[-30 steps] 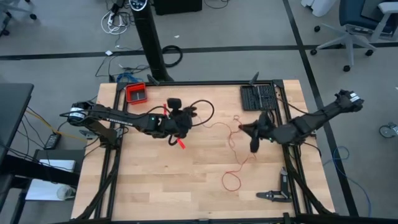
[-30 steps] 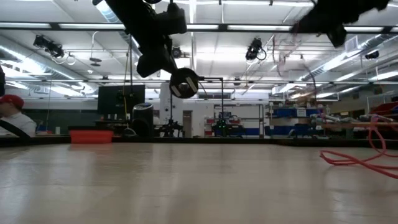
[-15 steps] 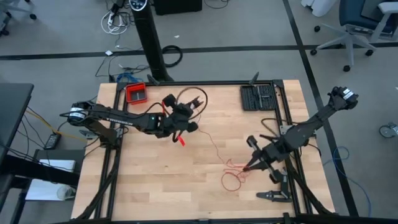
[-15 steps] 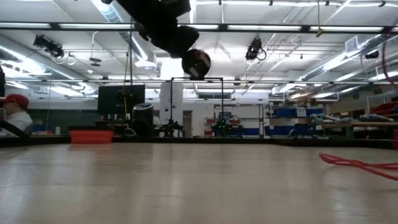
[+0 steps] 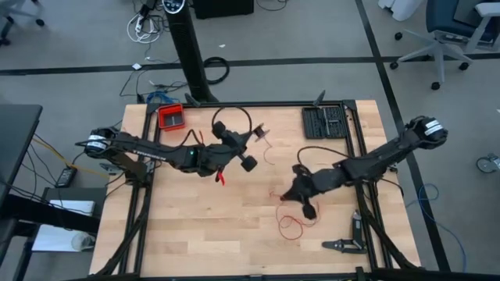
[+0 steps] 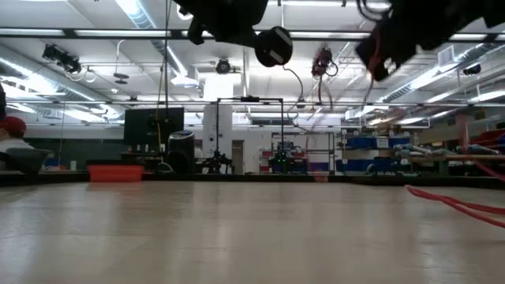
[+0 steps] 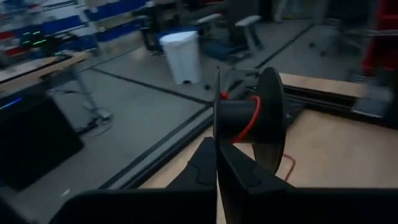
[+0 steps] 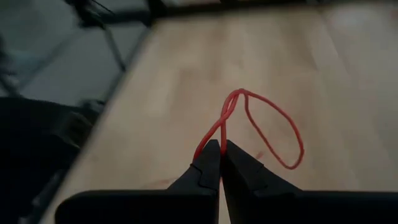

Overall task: Coil cords
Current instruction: Uncoil the red wire from the spool

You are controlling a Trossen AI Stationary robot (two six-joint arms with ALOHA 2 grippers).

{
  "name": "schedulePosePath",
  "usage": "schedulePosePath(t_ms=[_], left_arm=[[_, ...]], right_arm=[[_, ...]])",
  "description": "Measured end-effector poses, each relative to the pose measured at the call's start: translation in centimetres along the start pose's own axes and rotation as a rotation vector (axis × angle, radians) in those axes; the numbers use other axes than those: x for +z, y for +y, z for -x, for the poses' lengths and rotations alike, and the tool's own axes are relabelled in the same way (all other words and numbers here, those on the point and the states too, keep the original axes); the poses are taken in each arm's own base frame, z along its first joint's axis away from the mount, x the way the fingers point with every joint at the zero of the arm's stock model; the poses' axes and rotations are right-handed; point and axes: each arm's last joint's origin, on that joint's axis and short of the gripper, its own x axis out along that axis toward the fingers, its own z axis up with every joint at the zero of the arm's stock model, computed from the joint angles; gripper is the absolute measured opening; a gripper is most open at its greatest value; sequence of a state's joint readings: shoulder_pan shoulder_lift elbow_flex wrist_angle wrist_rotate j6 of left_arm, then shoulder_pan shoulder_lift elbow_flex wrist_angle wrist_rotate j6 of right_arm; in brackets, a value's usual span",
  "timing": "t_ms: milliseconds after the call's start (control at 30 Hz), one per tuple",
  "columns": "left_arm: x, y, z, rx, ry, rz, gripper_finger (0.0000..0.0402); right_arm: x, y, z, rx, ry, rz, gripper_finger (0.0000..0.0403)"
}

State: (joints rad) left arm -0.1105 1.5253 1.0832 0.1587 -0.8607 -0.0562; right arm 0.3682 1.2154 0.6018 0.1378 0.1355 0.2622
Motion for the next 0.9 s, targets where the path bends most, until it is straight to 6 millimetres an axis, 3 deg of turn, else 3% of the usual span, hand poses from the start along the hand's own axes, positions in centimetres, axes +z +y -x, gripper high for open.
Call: schedulePosePath(t_ms=[233,433,633,900], left_arm=[[-0.8,-1.5,1.1,-0.268,0.026,-0.336,0.0003],[-2.1,-1.6,1.6,-0.308,0.102,-0.627,0.0003],[-3.5,-0.9,1.7,-0.247,0.211,-0.902,0.0003],[-3.6,0.5,1.1,-0.001,0.285,-0.961,0.0003]], right_arm=[[-1.8,-3.9,0.6,-0.316,0.192,-0.253,0.0007],[-1.9,-4.9,2.7,-0.584,0.14,-0.34,0.0007],[-1.0,-4.1,5.0,-0.666,-0.007,-0.321,0.0007],[1.8,-0.6,7.4,-0.521,-0.276,-0.119,0.0007]])
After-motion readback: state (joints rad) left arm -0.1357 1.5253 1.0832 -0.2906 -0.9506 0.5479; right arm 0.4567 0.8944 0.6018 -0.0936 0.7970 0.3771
